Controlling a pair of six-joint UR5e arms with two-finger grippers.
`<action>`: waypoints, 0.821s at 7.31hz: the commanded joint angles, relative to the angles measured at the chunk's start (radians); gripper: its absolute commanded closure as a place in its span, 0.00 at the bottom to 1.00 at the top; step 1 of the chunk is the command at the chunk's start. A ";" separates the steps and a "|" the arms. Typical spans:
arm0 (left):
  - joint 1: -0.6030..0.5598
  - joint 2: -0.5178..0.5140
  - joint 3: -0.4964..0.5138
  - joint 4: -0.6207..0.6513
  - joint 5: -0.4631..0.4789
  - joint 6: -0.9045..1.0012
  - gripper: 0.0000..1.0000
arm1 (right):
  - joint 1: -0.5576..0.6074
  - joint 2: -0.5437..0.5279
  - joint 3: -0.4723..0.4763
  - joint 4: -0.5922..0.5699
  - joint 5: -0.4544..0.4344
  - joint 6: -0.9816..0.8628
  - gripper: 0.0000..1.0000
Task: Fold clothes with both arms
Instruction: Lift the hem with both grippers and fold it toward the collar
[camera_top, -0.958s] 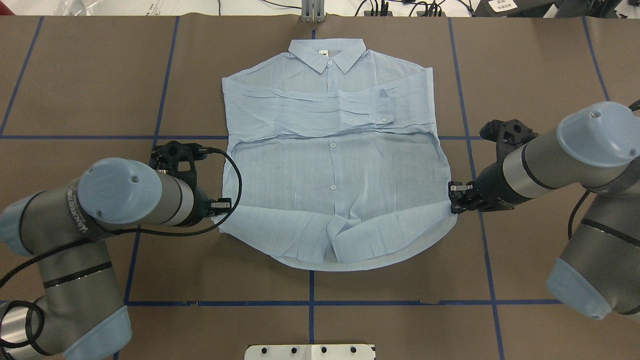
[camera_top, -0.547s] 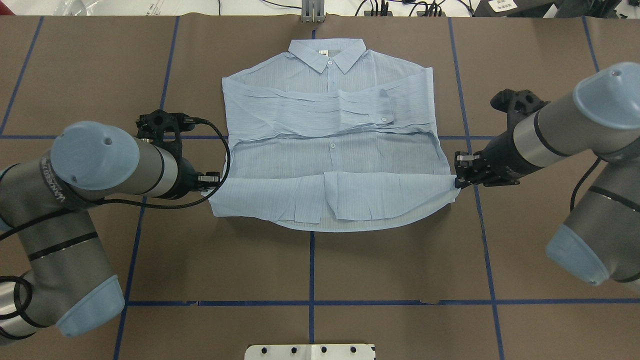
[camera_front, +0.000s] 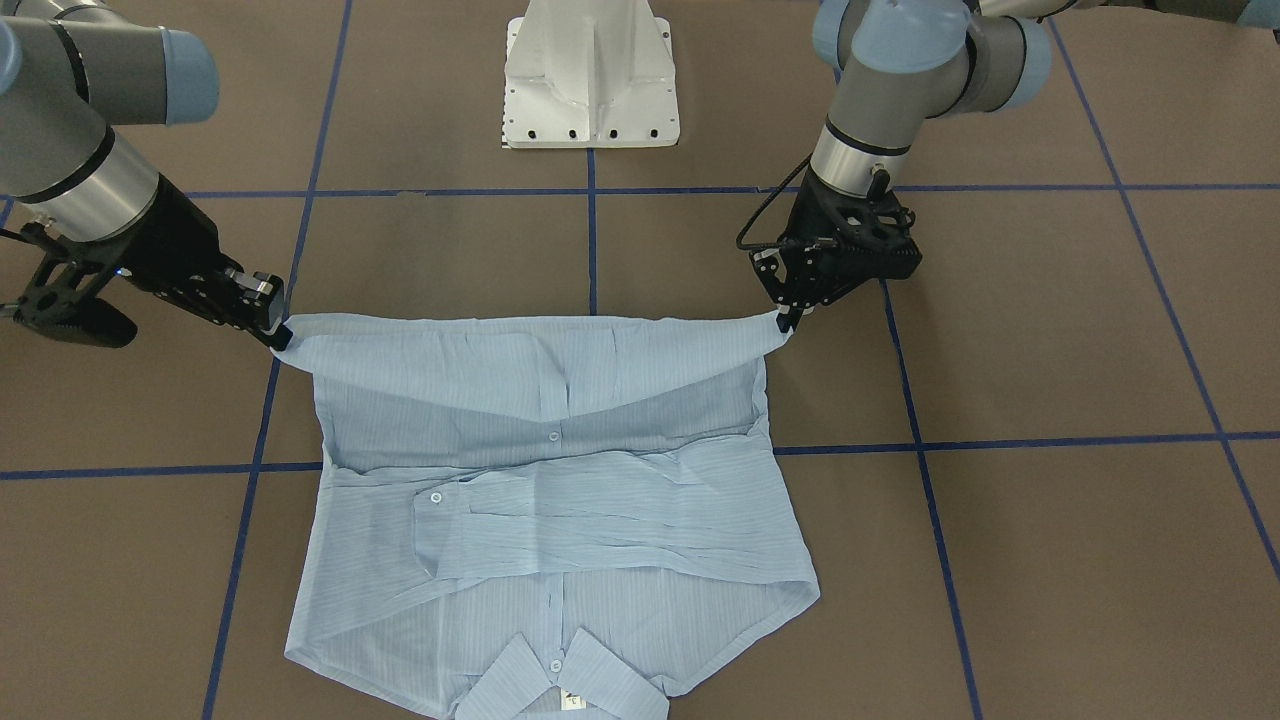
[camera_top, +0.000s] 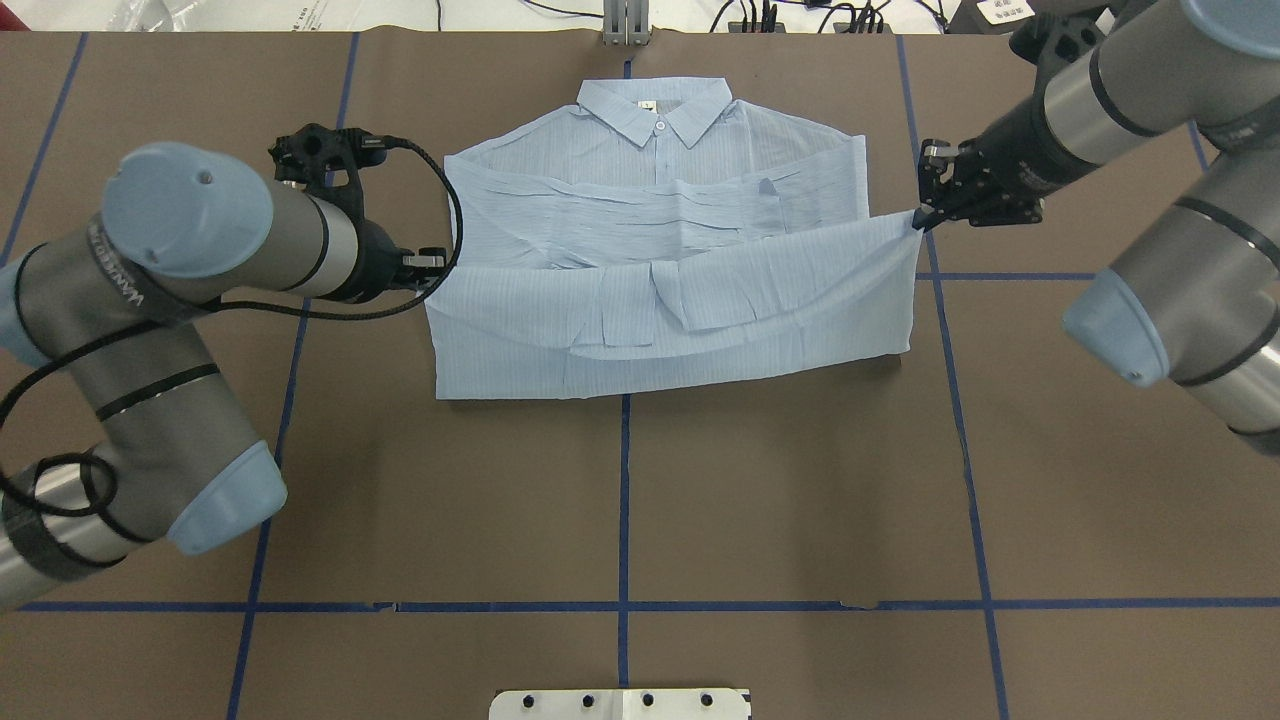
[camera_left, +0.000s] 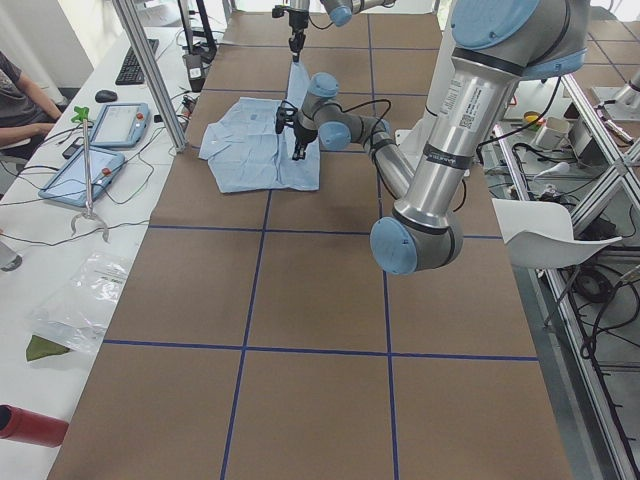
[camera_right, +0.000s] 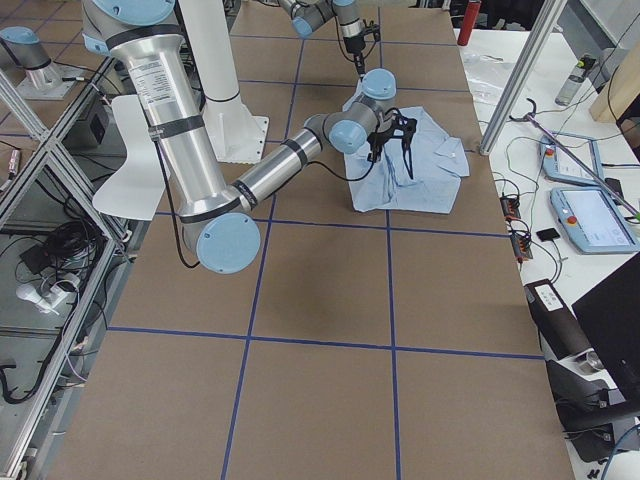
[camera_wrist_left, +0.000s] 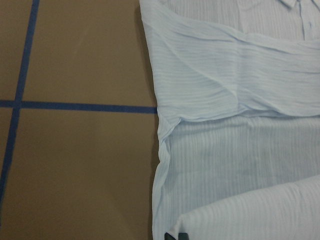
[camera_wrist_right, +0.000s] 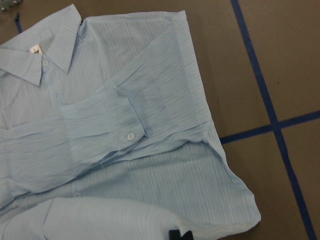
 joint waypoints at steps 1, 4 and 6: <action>-0.115 -0.059 0.187 -0.179 -0.082 0.059 1.00 | 0.036 0.107 -0.144 0.006 -0.004 -0.003 1.00; -0.197 -0.160 0.505 -0.443 -0.140 0.063 1.00 | 0.055 0.251 -0.385 0.014 -0.005 -0.038 1.00; -0.198 -0.224 0.624 -0.533 -0.140 0.061 1.00 | 0.064 0.308 -0.517 0.093 -0.005 -0.038 1.00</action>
